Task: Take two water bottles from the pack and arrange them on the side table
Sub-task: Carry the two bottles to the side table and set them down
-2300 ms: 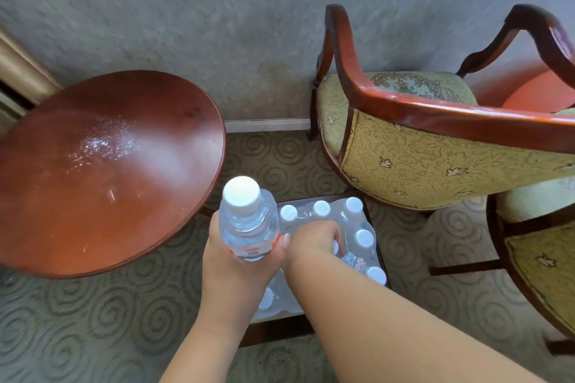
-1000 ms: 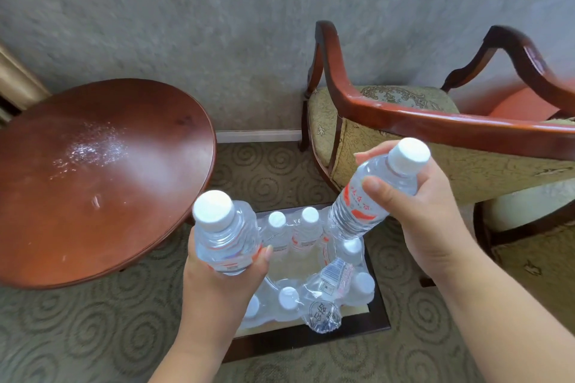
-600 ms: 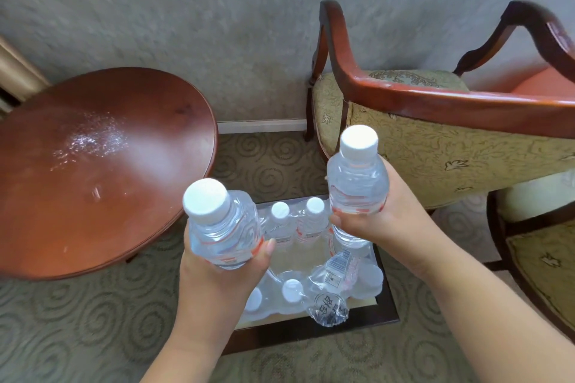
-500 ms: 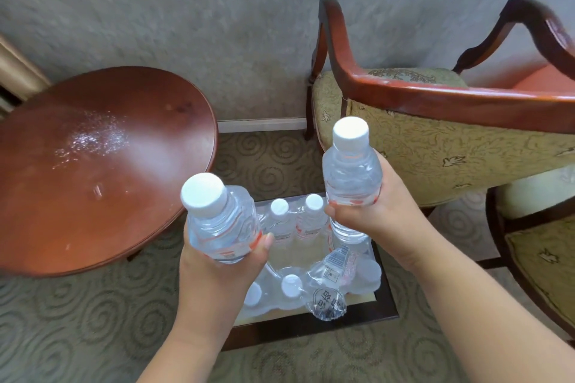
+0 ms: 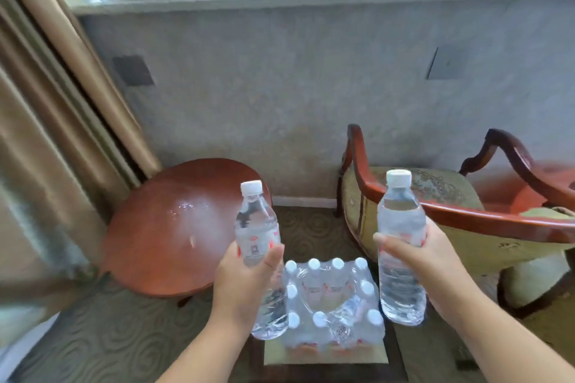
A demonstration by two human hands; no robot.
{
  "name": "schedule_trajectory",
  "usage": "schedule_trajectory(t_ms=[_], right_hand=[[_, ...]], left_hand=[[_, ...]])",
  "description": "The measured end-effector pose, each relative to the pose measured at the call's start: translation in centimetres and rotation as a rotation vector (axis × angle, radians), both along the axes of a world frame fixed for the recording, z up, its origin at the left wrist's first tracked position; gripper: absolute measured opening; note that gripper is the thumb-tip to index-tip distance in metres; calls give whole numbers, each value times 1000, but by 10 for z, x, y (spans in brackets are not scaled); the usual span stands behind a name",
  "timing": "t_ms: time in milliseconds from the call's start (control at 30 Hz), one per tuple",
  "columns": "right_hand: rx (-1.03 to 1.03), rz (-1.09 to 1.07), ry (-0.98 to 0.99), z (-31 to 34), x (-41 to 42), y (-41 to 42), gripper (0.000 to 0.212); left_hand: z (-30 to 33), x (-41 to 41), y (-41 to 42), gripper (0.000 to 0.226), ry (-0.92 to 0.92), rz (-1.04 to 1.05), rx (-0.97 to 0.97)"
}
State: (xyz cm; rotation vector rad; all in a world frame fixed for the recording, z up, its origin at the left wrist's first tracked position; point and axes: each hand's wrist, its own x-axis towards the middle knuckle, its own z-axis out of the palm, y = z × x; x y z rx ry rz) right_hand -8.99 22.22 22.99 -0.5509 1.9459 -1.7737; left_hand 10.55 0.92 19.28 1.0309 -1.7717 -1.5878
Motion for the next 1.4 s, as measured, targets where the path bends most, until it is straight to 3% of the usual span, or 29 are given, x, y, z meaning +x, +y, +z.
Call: schedule_trajectory(t_ms=[133, 233, 300, 400, 467, 667, 800, 933, 1100, 1167, 1267, 1400], right_hand=[[-40, 81, 110, 113, 52, 6, 53], [-73, 206, 141, 183, 99, 3, 38], [-97, 302, 130, 219, 134, -3, 41], [-143, 442, 104, 254, 189, -16, 64], [-173, 543, 82, 272, 227, -29, 66], [-237, 867, 44, 301, 368, -86, 54], [-269, 1088, -27, 316, 492, -120, 68], [-289, 1220, 2, 320, 628, -150, 54], [-285, 1376, 4, 318, 776, -181, 62], [-261, 1441, -57, 313, 831, -196, 58], [-257, 1548, -77, 302, 911, -222, 36], [-230, 1600, -50, 291, 1010, -265, 58]], left_hand=[[110, 60, 38, 77, 161, 23, 81], [177, 116, 68, 98, 285, 54, 226], [213, 156, 87, 101, 308, 131, 292], [259, 216, 105, 85, 268, 309, 151], [280, 257, 110, 74, 256, 474, 24], [310, 402, 121, 80, 191, 834, -132], [324, 510, 124, 71, 168, 975, -120], [333, 638, 124, 62, 185, 1115, -136], [338, 775, 128, 54, 183, 1273, -187], [334, 824, 124, 60, 208, 1325, -170], [319, 888, 112, 82, 223, 1423, -120], [306, 962, 88, 86, 182, 1535, -112]])
